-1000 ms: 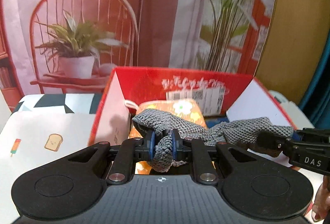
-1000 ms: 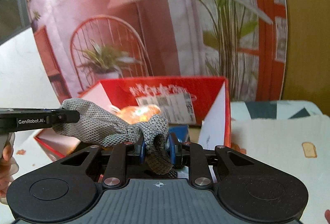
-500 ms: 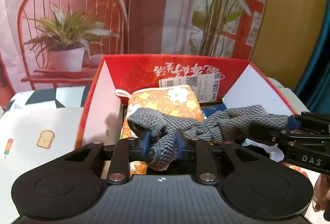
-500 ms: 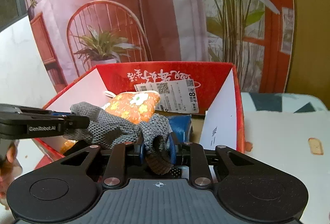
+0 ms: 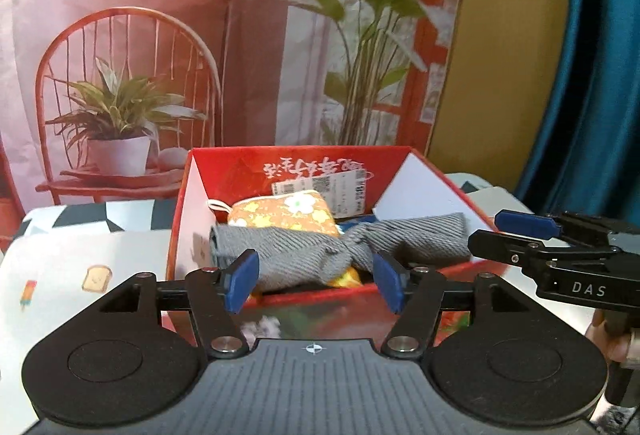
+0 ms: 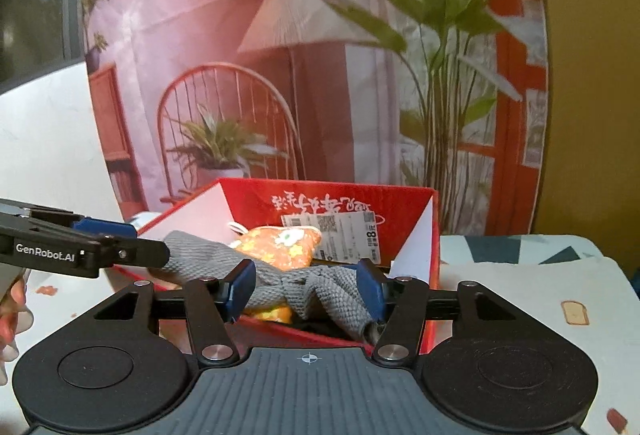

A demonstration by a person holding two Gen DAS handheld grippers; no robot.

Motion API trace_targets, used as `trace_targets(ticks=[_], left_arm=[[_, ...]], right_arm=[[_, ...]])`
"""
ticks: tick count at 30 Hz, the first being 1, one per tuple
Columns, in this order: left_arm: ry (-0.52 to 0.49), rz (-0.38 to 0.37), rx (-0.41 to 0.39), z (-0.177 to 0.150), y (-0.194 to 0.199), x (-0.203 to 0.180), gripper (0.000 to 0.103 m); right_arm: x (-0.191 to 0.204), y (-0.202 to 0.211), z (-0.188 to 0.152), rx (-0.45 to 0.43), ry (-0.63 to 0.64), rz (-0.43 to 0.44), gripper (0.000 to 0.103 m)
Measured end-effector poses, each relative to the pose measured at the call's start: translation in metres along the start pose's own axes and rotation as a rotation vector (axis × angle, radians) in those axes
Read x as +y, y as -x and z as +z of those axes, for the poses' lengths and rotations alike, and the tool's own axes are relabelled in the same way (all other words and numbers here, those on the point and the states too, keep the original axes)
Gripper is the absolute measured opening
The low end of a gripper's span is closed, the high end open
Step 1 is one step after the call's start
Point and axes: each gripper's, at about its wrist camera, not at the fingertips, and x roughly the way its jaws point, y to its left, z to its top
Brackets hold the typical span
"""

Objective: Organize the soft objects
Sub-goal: 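Move both grippers down to the green felt pouch on the table, then close the right gripper on the green pouch and lift it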

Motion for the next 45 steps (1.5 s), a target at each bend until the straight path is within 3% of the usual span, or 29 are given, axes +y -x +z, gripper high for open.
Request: trace_targets(ticks=[5,13,20,32,39,41,42,45], left_arm=[[-0.001,-0.009,0.003,-0.025,0.017,-0.008,0.066],[0.074,-0.036,0.074,-0.069,0.010,-0.013,0.066],[0.151,-0.030,0.140,-0.101,-0.003,-0.002,0.065],[0.146,-0.007,0.194,-0.107,-0.041,0.003,0.065],[0.112,0.009,0.201,-0.114,-0.039,-0.001,0.065],[0.114,0.007,0.200,-0.115,-0.038,0.000,0.065],[0.114,0.008,0.199,-0.116,-0.037,0.000,0.065],[0.121,0.010,0.194,-0.118,-0.036,0.000,0.065]], right_arm=[[-0.004,0.029,-0.020,-0.017,-0.056,-0.008,0.053],[-0.008,0.040,-0.073,0.084,-0.130,-0.032,0.052],[-0.006,0.038,-0.099,0.131,-0.139,-0.045,0.052],[-0.014,0.017,-0.119,0.176,-0.176,-0.076,0.058],[-0.017,0.013,-0.121,0.187,-0.178,-0.093,0.059],[-0.016,0.013,-0.122,0.186,-0.177,-0.096,0.063],[-0.016,0.013,-0.121,0.183,-0.173,-0.101,0.070],[-0.018,0.011,-0.122,0.185,-0.188,-0.090,0.072]])
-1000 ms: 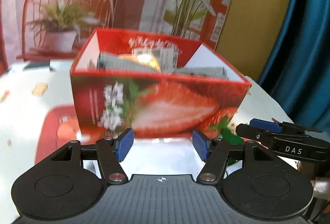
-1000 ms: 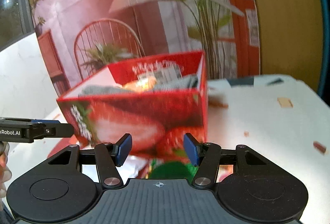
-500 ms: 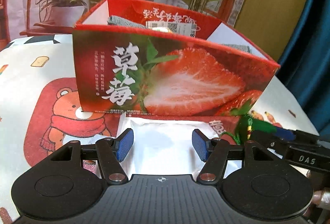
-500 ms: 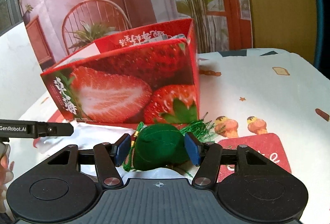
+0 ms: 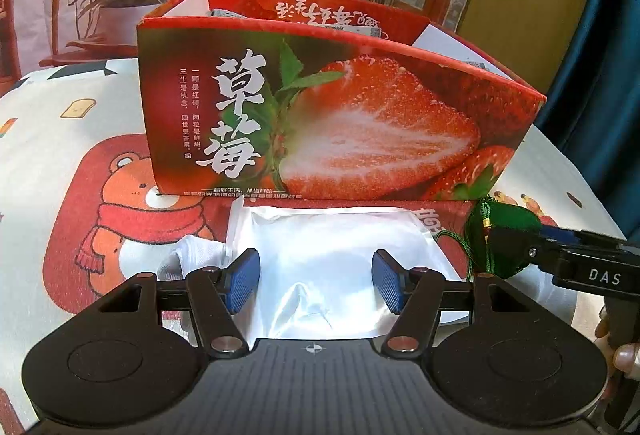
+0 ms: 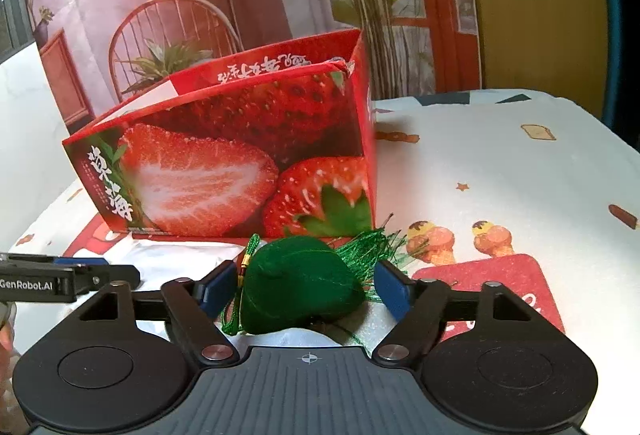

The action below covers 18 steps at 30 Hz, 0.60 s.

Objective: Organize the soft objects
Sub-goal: 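Close the right gripper on the green pouch and lift it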

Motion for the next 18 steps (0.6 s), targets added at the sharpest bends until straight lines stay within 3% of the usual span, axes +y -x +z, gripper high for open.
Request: trace_targets(ticks=[7,18], left_arm=[[0.011,0.002,0.000,-0.004,0.003,-0.001,0.065],[0.083,-0.003,0.005,-0.010,0.014,0.013,0.062]], right_arm=[[0.001,-0.006,-0.002,0.032,-0.018,0.049,0.062],[0.036,-0.008,-0.003,0.043,0.089,0.150,0.060]])
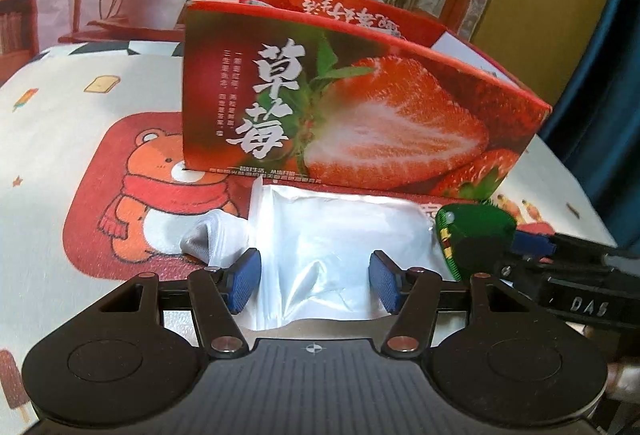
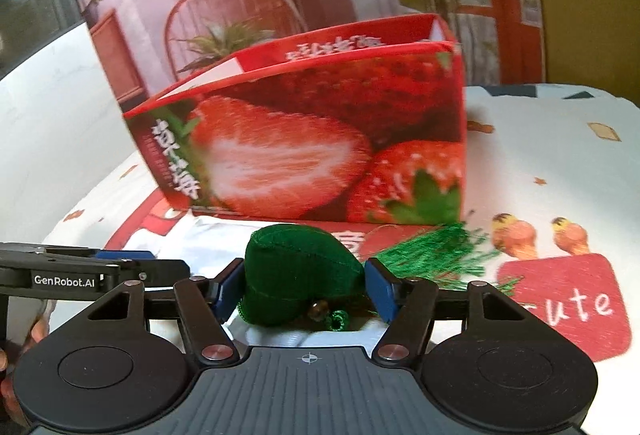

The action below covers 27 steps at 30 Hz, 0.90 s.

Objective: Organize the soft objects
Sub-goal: 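Close the right gripper on the green pouch and lift it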

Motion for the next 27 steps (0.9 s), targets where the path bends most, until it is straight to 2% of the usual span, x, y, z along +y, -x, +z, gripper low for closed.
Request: trace_targets(ticks=[8,13,18,27], left_arm=[[0.074,-0.065,-0.021,0.011,0.013,0.006,0.061],[-0.025,-0.164,-0.010,0.032,0.012,-0.020,0.063],[-0.060,-0.256,0.052,0.042,-0.003,-0.049,0.063],[0.101,-0.392,0.149,0.029,-0.040,-0.056,0.063]], right_arm=[[0.006,0.000,-0.001,0.004,0.023,0.024,0.063],[0.008,0.001,-0.006,0.027,0.039,0.040,0.067],[0.007,0.004,-0.007,0.030,0.041,0.035,0.066],[-0.004,0.014,-0.011,0.038,0.019,0.018,0.066]])
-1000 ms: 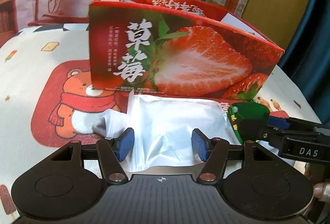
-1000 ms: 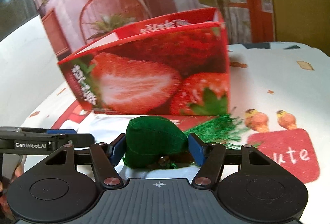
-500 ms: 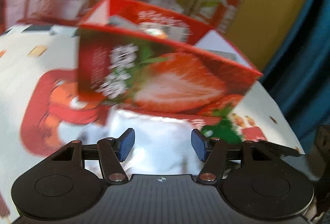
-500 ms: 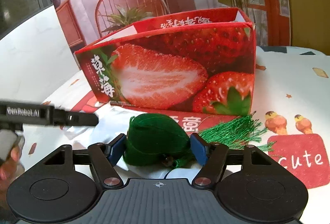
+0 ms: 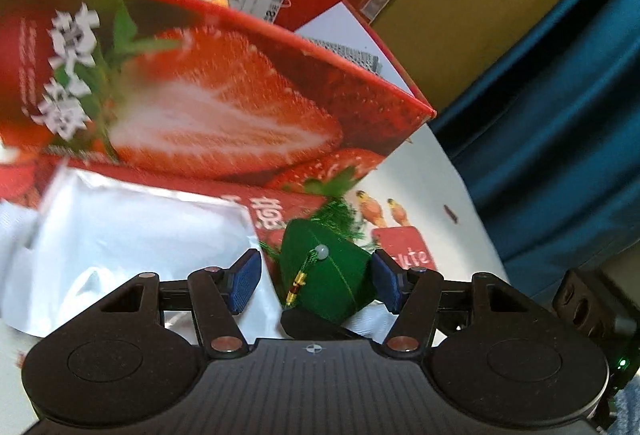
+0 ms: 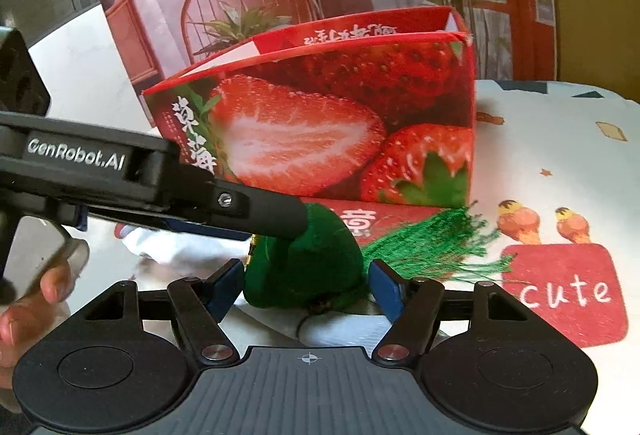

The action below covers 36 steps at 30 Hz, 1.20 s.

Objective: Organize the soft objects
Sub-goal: 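Close the right gripper on the green pouch and lift it, then lower the green pouch into the red box and open the right gripper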

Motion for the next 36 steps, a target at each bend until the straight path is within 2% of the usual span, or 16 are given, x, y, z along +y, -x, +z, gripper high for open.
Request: trace_targets(ticks=[4,8,13,16,19,28,36], left_arm=[[-0.003,-0.015,0.005,-0.004,-0.007,-0.001,0.063],[-0.005,-0.030,-0.001,-0.002,-0.011,-0.003,0.052],[-0.007,-0.024,-0.005,-0.002,-0.005,-0.005,0.048],[-0.071,-0.006,-0.031,0.000,0.005,-0.019,0.048],[-0.103,-0.024,-0.076,0.009,0.023,-0.030,0.048],[-0.173,-0.079,-0.263,0.057,0.082,-0.067,0.048],[-0.281,-0.063,-0.419,0.112,0.118,-0.100,0.048]], right_arm=[[-0.004,0.005,0.000,-0.012,-0.011,-0.008,0.065],[0.001,0.009,0.001,-0.026,0.025,-0.013,0.054],[0.006,0.008,0.003,-0.014,0.058,-0.039,0.050],[0.010,0.009,0.005,-0.016,0.066,-0.039,0.049],[0.015,0.018,0.013,-0.055,0.089,-0.032,0.049],[0.031,0.062,0.077,-0.228,0.184,0.023,0.049],[0.046,0.083,0.156,-0.375,0.305,0.054,0.049]])
